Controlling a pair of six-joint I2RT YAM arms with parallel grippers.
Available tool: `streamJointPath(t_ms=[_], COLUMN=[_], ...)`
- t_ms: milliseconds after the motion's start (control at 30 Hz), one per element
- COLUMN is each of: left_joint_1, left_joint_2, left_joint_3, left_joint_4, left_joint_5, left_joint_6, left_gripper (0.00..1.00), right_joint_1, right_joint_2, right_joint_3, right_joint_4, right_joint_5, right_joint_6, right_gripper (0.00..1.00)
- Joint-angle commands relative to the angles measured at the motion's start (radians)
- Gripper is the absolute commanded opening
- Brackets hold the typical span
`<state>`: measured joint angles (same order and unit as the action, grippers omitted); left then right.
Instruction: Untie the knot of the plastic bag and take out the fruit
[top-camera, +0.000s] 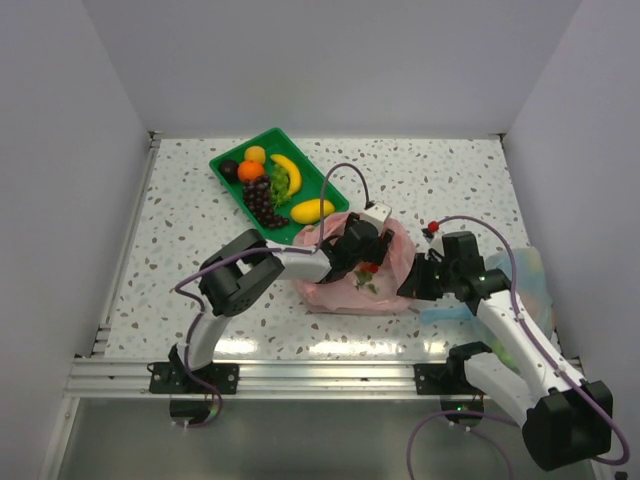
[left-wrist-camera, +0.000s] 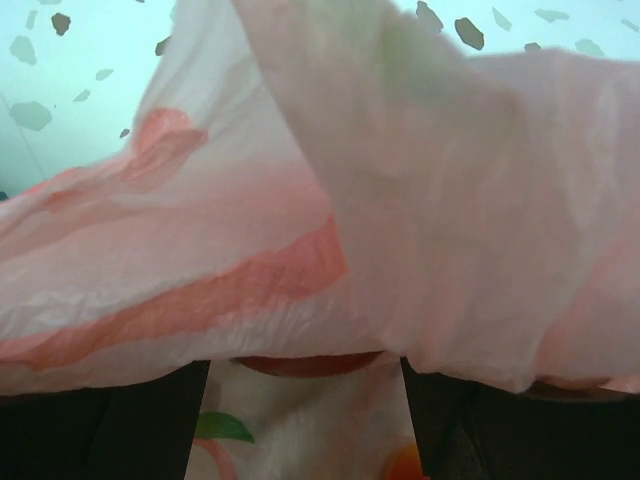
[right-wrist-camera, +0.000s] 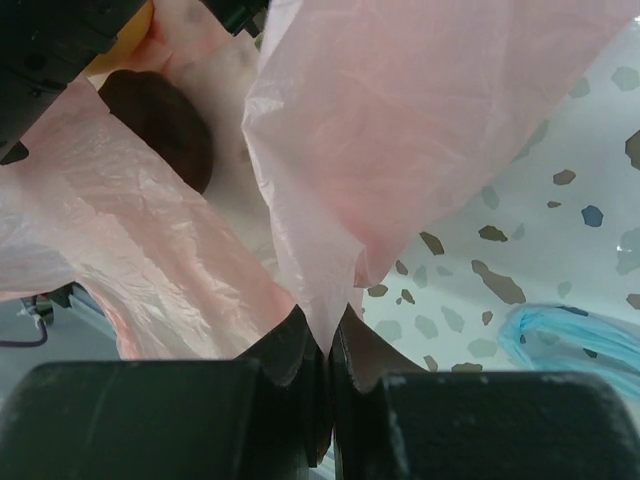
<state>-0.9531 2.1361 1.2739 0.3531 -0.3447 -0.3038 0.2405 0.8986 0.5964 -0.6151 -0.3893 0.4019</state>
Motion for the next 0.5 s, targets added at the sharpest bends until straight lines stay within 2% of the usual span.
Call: streamJointPath(t_ms=[0, 67, 133, 167, 267, 467], left_joint_1=[0.011, 0.013, 0.013, 0.013, 0.013, 0.011], left_joint_2=[0.004, -0.008, -0.021, -0.037, -0.082, -0.186], left_joint_3=[0.042, 0.036, 0.016, 0.007, -0.039, -0.100], left_joint_4=[0.121, 0.119, 0.121, 0.116, 0.109, -0.006], left_joint_5=[0.022, 0.039, 0.047, 0.050, 0.056, 0.088], left_joint_6=[0.008, 0.008, 0.017, 0.020, 0.041, 0.075], left_gripper=[0.73, 0.60, 0.52, 0.44, 0.32, 0.24], right_joint_1=[0.008, 0.006, 0.006, 0.008, 0.006, 0.006], right_joint_2=[0.005, 0.005, 0.008, 0.008, 0.006, 0.003], right_joint_3=[0.040, 0.042, 0.045, 0.048, 0.060, 0.101], right_joint_4=[-0.028, -0.025, -0.020, -0.018, -0.011, -0.012], right_joint_5=[-0.036, -0.028, -0.019, -0.010, 0.012, 0.081], right_joint_6=[-0.012, -0.008, -0.005, -0.002, 0.008, 0.032], right_gripper=[0.07, 0.07, 0.07, 0.07, 0.06, 0.04])
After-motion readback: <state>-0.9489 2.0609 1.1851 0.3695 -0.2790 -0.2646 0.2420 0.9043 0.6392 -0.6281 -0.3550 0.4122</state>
